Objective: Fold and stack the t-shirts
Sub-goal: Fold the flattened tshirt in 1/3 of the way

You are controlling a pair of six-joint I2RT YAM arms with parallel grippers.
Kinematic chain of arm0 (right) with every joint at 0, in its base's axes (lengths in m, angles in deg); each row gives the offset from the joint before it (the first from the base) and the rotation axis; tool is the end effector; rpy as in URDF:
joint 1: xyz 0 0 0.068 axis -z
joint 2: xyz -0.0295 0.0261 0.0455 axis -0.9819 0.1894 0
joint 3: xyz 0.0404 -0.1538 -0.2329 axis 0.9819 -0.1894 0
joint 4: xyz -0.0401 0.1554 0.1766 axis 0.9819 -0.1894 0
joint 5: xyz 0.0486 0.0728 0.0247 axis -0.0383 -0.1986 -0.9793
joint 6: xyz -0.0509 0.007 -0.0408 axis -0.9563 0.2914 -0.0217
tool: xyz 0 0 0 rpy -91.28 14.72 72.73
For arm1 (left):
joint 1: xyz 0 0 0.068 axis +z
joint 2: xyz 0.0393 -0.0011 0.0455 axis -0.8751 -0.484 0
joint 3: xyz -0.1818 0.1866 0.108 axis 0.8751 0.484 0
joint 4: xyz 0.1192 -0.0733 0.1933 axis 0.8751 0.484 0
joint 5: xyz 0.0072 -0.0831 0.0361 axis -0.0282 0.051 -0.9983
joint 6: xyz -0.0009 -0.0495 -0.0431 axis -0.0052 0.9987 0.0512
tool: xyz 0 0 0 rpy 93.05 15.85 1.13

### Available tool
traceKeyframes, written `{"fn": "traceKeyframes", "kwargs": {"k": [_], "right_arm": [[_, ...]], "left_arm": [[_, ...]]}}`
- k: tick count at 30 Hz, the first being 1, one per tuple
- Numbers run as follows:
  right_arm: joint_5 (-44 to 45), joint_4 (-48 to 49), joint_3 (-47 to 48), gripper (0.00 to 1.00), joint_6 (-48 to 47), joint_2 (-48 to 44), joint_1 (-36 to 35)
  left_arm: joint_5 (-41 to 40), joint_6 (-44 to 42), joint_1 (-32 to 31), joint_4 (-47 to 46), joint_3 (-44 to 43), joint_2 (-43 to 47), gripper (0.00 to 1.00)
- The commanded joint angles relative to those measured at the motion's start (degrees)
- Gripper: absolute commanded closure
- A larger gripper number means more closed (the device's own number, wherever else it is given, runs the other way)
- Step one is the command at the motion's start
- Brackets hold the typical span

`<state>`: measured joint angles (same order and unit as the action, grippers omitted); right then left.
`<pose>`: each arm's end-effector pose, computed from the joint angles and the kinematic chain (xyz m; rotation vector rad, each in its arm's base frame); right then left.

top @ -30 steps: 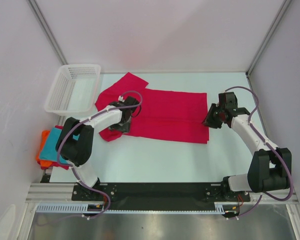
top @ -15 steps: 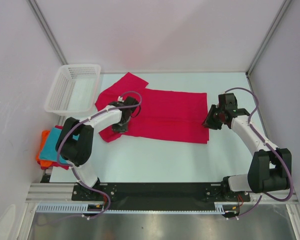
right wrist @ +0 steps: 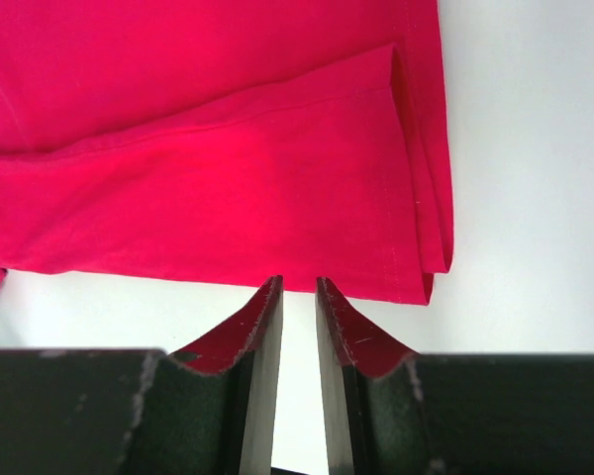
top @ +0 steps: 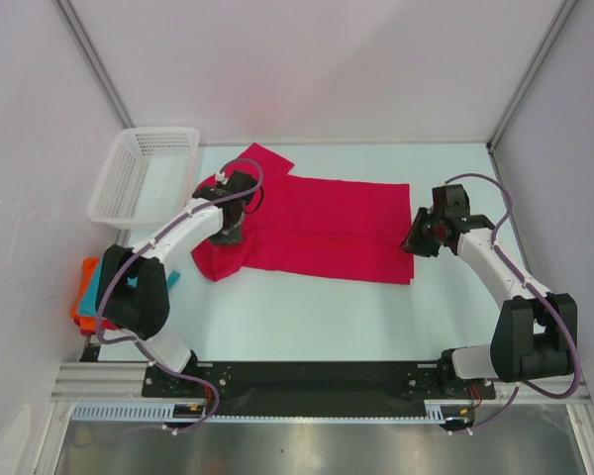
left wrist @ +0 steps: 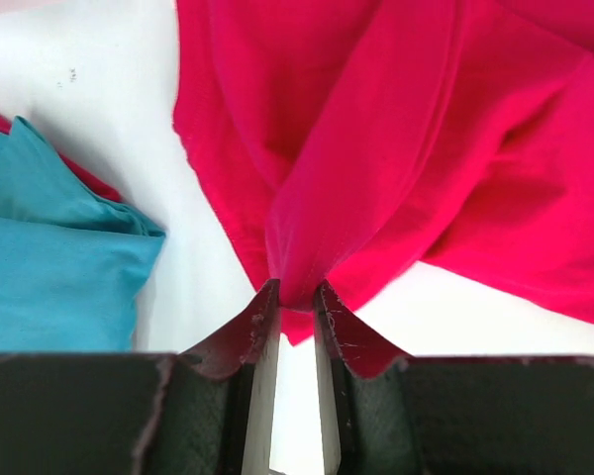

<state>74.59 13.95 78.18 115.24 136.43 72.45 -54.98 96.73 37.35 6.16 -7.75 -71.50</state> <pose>0.2571 0.0382 0.2471 0.4249 2.5540 0.4378 0.2880 -0.1014 0.2471 -0.0291 2.6698 0.4289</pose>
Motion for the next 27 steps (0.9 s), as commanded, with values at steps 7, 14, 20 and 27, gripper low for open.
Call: {"fn": "traceKeyframes", "kwargs": {"k": [7, 14, 20, 27], "right_arm": [[0.6, 0.1, 0.3, 0.75, -1.8, -1.5, 0.5], [0.3, -0.2, 0.9, 0.75, -2.3, -1.3, 1.5], [0.4, -0.5, 0.8, 0.75, -2.5, -1.3, 1.5], [-2.7, 1.8, -1.2, 0.73, -2.6, 1.4, 2.2]], "left_arm": [[-0.6, -3.4, 9.6, 0.6, -5.9, -1.6, 0.77], [-1.8, -5.7, 14.1, 1.6, -14.7, -6.7, 0.78], [2.2, -5.0, 14.0, 3.0, -19.4, -9.6, 0.78], [8.3, -2.2, 8.1, -0.1, -5.7, 0.3, 0.73]]}}
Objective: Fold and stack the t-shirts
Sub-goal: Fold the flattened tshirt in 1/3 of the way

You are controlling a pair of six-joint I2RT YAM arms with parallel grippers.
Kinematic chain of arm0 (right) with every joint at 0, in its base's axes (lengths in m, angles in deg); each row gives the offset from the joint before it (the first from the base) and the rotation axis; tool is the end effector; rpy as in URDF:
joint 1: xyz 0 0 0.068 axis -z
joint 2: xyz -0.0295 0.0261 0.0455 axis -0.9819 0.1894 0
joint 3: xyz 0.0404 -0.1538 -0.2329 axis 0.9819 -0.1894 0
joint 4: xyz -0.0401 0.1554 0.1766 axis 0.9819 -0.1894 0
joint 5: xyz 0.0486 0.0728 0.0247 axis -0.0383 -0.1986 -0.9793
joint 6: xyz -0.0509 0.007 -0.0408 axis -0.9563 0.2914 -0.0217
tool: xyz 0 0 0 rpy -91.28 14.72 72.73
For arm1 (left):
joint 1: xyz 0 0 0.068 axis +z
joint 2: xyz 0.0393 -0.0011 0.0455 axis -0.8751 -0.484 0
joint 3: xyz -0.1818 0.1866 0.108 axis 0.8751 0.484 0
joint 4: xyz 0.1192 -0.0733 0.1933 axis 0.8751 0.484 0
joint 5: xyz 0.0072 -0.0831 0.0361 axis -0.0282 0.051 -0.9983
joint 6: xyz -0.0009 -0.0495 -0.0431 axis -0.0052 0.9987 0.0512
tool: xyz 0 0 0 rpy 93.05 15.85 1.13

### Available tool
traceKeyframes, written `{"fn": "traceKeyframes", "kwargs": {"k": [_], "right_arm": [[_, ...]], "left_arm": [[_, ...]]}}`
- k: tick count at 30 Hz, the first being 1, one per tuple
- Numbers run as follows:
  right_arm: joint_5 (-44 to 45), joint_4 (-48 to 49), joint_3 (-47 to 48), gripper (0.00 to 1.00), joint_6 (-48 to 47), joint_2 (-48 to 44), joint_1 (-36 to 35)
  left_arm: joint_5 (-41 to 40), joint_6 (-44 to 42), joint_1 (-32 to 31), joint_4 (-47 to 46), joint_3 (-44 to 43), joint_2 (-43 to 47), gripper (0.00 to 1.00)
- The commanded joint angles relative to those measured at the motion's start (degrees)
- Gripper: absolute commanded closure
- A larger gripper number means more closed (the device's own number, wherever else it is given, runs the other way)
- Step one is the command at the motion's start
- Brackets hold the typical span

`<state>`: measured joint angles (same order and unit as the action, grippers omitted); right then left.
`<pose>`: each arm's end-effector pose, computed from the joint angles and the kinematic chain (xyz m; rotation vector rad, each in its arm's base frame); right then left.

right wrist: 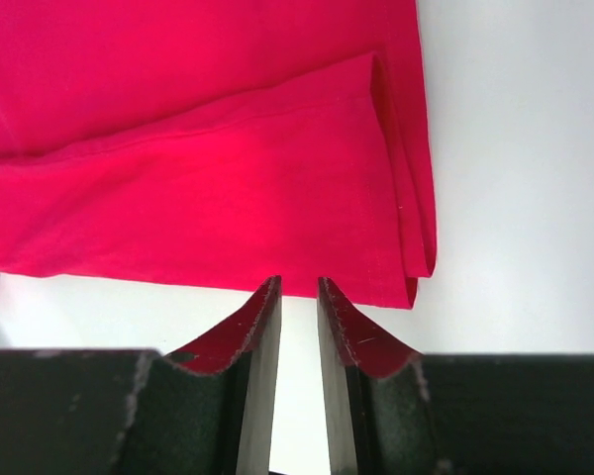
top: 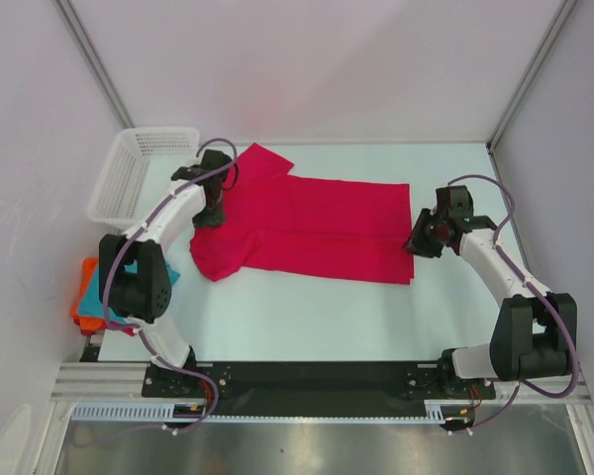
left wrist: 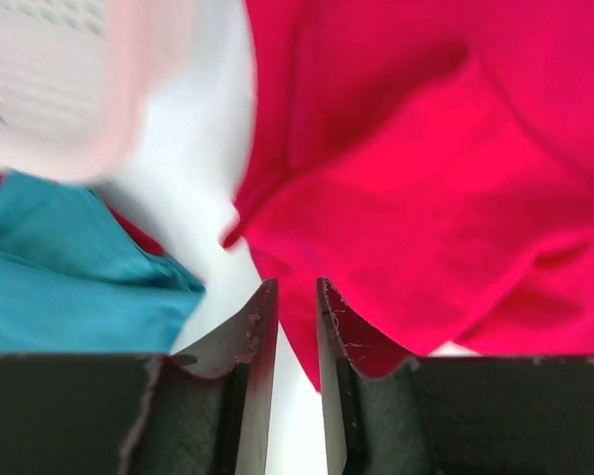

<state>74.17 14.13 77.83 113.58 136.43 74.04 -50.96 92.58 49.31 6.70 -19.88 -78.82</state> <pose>0.2575 0.0314 0.2456 0.4204 2.5524 0.4256 0.3460 -0.0519 0.2627 -0.2165 2.6601 0.3885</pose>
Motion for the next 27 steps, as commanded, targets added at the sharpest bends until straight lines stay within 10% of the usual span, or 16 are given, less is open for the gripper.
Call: {"fn": "traceKeyframes", "kwargs": {"k": [1, 13, 27], "right_arm": [[-2.5, 1.9, -0.8, 0.68, -1.0, 2.2, 0.7], [-4.0, 3.9, -4.5, 0.63, -1.1, 7.3, 0.0], [-0.3, 1.7, -6.3, 0.56, -3.0, 5.9, 0.4]], "left_arm": [[4.5, 2.8, -4.7, -0.8, 8.1, 8.6, 0.72], [5.0, 6.1, -9.8, 0.6, 21.4, 22.2, 0.69], [7.4, 8.4, -9.7, -6.0, 30.8, 17.7, 0.67]]}}
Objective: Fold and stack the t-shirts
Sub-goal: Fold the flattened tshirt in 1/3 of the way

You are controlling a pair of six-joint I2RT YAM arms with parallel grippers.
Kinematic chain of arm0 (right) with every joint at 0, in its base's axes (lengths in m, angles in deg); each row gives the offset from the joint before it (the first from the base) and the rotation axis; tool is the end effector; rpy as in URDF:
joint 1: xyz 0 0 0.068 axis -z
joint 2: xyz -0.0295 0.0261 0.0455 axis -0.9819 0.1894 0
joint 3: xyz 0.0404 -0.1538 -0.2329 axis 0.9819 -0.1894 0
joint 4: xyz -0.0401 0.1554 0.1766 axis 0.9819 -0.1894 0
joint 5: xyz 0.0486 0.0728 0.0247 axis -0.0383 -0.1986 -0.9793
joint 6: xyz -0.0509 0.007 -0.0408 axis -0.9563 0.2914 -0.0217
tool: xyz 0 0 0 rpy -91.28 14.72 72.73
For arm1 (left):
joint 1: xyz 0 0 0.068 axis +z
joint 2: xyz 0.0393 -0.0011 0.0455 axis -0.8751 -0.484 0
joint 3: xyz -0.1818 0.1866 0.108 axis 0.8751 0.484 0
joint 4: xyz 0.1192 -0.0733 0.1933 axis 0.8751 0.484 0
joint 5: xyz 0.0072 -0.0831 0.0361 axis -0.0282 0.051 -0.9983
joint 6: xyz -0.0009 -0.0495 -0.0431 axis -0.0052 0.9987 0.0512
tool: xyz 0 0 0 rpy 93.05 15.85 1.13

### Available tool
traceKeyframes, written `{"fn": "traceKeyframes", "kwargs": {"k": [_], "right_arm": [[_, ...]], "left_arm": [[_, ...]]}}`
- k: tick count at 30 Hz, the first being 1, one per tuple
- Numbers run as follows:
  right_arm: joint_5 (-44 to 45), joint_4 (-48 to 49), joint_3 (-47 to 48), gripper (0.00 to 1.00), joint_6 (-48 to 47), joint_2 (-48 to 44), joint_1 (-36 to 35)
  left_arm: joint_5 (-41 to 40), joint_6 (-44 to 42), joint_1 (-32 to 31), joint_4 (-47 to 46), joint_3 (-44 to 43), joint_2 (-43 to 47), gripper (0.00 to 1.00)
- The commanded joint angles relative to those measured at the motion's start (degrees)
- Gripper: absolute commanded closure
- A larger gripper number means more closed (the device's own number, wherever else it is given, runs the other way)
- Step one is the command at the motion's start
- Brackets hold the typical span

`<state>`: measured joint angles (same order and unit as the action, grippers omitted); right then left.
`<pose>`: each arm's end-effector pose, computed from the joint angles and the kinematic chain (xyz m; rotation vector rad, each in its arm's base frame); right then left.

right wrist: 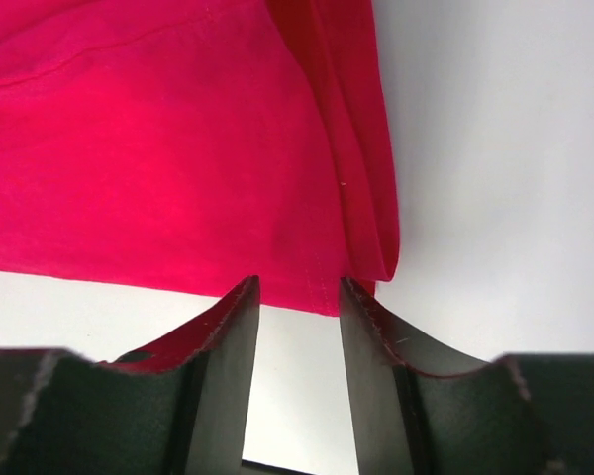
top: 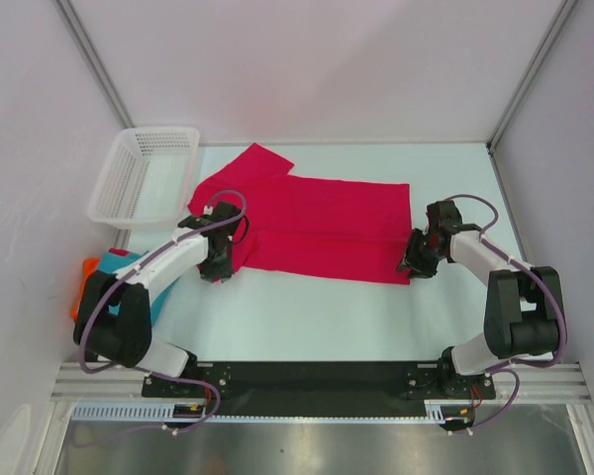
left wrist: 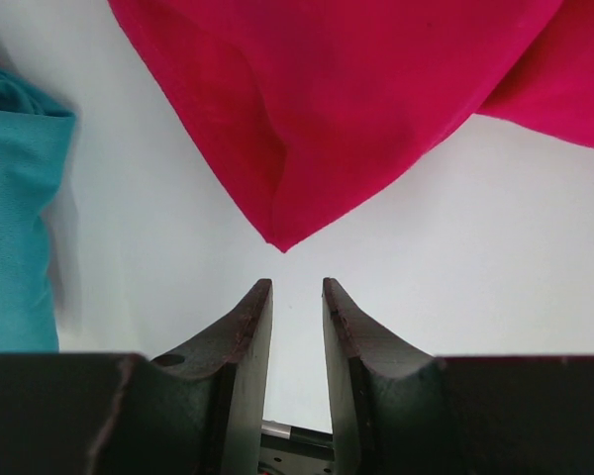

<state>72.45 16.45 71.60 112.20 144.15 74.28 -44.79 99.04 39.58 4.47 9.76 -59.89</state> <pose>0.2572 0.0318 0.1855 0.4430 2.7548 0.4110 0.2265 -0.0737 0.2174 -0.0893 2.8211 0.2529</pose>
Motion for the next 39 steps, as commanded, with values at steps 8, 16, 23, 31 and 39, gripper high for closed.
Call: {"fn": "traceKeyframes", "kwargs": {"k": [8, 16, 23, 31, 39], "right_arm": [[1.6, -0.5, -0.3, 0.45, -2.9, -3.1, 1.5], [0.7, 0.7, -0.4, 0.42, -4.0, -1.3, 4.3], [0.1, 2.2, -0.4, 0.42, -4.1, 1.3, 4.4], [-0.3, 3.7, -0.1, 0.43, -3.7, 4.1, 3.9], [-1.3, 4.3, 0.9, 0.48, -3.8, 5.6, 3.0]], "left_arm": [[-0.4, 1.7, -0.1, -4.5, 0.8, -3.6, 0.66], [-5.4, 1.7, 0.1, -2.6, -0.7, -3.2, 0.17], [-6.2, 1.9, 0.1, -3.2, -0.8, -5.5, 0.15], [-5.5, 1.6, 1.2, -4.7, -0.6, -7.7, 0.15], [-3.2, 0.2, 4.5, -5.7, -1.1, -8.7, 0.36]]}}
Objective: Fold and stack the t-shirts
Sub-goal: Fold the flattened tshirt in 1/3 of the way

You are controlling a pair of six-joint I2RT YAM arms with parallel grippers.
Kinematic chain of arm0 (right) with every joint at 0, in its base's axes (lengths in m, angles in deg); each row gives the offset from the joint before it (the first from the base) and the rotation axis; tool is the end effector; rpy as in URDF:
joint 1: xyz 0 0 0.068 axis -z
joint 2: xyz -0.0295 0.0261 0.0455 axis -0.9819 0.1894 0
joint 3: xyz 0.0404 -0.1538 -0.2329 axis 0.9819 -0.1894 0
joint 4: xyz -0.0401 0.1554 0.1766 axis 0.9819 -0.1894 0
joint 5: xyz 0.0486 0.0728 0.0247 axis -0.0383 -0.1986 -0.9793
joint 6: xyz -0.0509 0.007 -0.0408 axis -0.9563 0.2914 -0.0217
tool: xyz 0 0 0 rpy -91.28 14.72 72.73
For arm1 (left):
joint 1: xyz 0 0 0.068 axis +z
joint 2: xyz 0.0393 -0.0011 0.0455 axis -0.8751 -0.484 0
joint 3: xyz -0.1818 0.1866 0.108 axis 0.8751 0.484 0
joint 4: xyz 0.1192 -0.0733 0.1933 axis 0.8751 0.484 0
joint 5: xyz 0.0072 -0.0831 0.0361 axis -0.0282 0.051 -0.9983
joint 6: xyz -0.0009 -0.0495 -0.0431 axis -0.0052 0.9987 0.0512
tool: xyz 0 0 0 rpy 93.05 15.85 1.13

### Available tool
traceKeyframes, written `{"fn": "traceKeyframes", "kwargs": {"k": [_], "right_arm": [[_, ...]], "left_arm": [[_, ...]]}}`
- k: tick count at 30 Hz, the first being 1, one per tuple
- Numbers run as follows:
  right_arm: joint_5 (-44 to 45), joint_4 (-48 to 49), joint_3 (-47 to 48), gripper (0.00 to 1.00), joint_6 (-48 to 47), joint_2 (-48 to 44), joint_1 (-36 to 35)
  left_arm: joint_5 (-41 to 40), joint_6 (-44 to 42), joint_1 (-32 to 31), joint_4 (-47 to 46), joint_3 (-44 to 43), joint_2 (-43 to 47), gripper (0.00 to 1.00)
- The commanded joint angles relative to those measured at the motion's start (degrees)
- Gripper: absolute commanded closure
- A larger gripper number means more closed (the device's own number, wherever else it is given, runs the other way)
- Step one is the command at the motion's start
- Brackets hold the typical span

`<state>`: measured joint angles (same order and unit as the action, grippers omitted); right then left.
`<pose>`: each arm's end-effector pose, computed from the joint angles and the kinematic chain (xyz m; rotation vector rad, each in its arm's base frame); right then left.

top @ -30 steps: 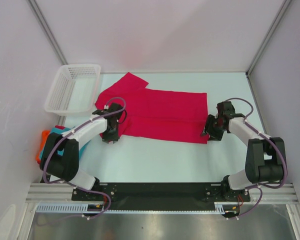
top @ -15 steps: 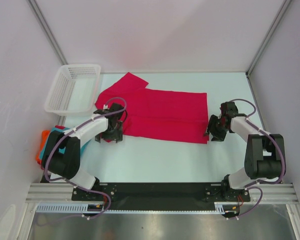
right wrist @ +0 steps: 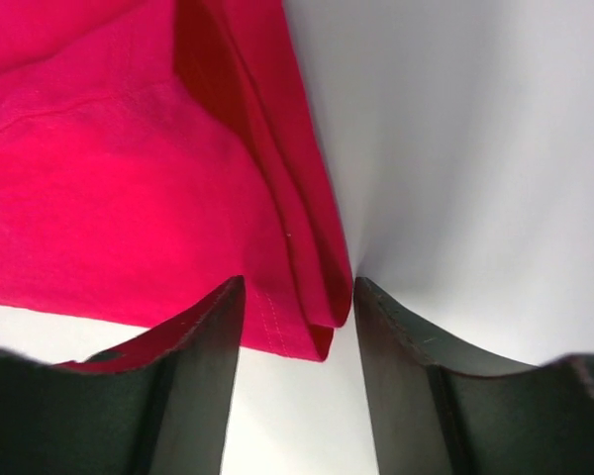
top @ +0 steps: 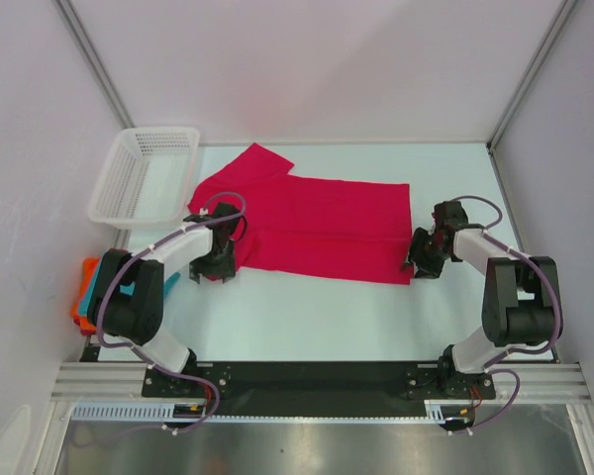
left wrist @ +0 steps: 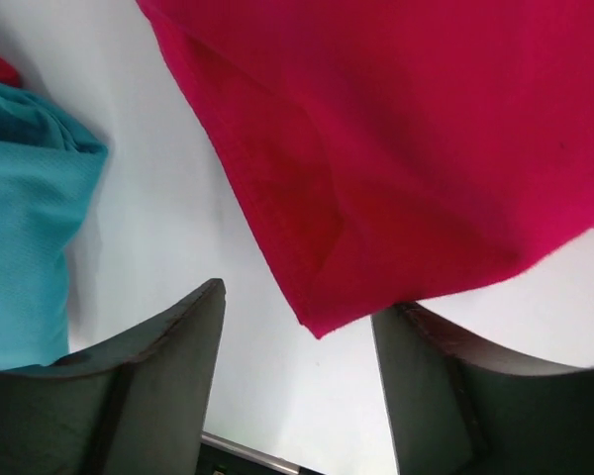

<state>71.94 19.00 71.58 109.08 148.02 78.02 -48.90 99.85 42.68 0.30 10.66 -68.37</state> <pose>0.2681 0.0156 0.1711 0.4608 2.7630 0.3900 0.2488 -0.0638 0.1827 -0.1765 2.8614 0.4117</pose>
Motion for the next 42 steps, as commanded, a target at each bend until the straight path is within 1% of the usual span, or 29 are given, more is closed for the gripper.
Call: {"fn": "traceKeyframes", "kwargs": {"k": [1, 2, 3, 4, 5, 6, 7, 8, 9, 15, 16, 21, 26, 30, 39, 40, 41, 42], "right_arm": [[-1.1, 1.8, 0.9, 0.51, -0.7, 1.7, -0.9], [-1.5, 1.9, 0.9, 0.64, -0.7, 1.7, -1.0], [-1.7, 2.2, 0.8, 0.73, -0.8, 1.6, -0.8], [-1.9, 2.2, 0.9, 0.82, -0.9, 1.6, -0.8], [-1.9, 2.3, 0.8, 1.00, -0.9, 1.3, -0.8], [-1.9, 2.3, 0.8, 1.00, -0.9, 1.2, -0.7], [-1.8, 2.5, 0.8, 1.00, -0.9, 1.0, -0.6], [-1.7, 2.5, 0.7, 1.00, -0.9, 0.5, -0.6], [-1.7, 2.7, 0.6, 1.00, -0.8, 0.1, -0.4], [-0.4, 3.2, 0.1, 1.00, -0.6, -2.4, 0.6], [-0.1, 3.2, 0.0, 1.00, -0.5, -2.8, 2.6], [1.9, 2.9, -0.6, 1.00, 0.4, -5.9, 7.5], [5.1, 3.0, -1.9, 1.00, 1.8, -11.4, 11.8], [6.0, 3.2, -2.4, 1.00, 2.2, -12.0, 12.7], [5.4, 2.8, -3.0, 1.00, 2.4, -11.5, 13.8], [5.1, 2.5, -3.0, 0.97, 2.3, -11.4, 13.8], [4.5, 2.2, -2.9, 0.90, 2.3, -11.1, 13.9], [4.1, 2.0, -2.9, 0.80, 2.3, -11.0, 13.8]], "left_arm": [[1.0, -0.5, 1.5, -1.5, -1.6, 0.0, 0.49], [1.2, -0.6, 1.6, -1.7, -1.5, 0.0, 0.54], [1.4, -0.6, 1.7, -1.8, -1.4, 0.0, 0.58], [1.5, -0.6, 1.6, -1.9, -1.4, -0.2, 0.66], [1.5, -0.6, 1.6, -1.9, -1.4, -0.2, 0.70], [1.7, -0.6, 1.6, -1.9, -1.4, -0.3, 0.74], [1.7, -0.6, 1.6, -1.9, -1.4, -0.3, 0.84], [1.7, -0.6, 1.7, -1.9, -1.5, -0.3, 0.97], [1.7, -0.6, 1.8, -1.9, -1.6, -0.3, 1.00], [2.5, -1.3, 2.6, -2.0, -2.2, 0.0, 1.00], [2.6, -1.6, 3.2, -1.9, -2.4, 0.1, 1.00], [3.0, -3.1, 5.4, -1.5, -2.7, 1.4, 1.00], [2.5, -5.3, 8.4, -0.8, -3.6, 2.9, 1.00], [3.1, -6.6, 10.1, -0.6, -4.3, 3.0, 1.00], [3.2, -6.1, 11.1, -0.1, -3.7, 4.1, 1.00], [3.5, -5.9, 11.1, 0.0, -3.7, 4.4, 1.00], [3.6, -5.8, 11.1, 0.3, -3.8, 4.9, 0.98], [3.6, -5.3, 11.1, 0.9, -4.1, 5.1, 0.93]]}}
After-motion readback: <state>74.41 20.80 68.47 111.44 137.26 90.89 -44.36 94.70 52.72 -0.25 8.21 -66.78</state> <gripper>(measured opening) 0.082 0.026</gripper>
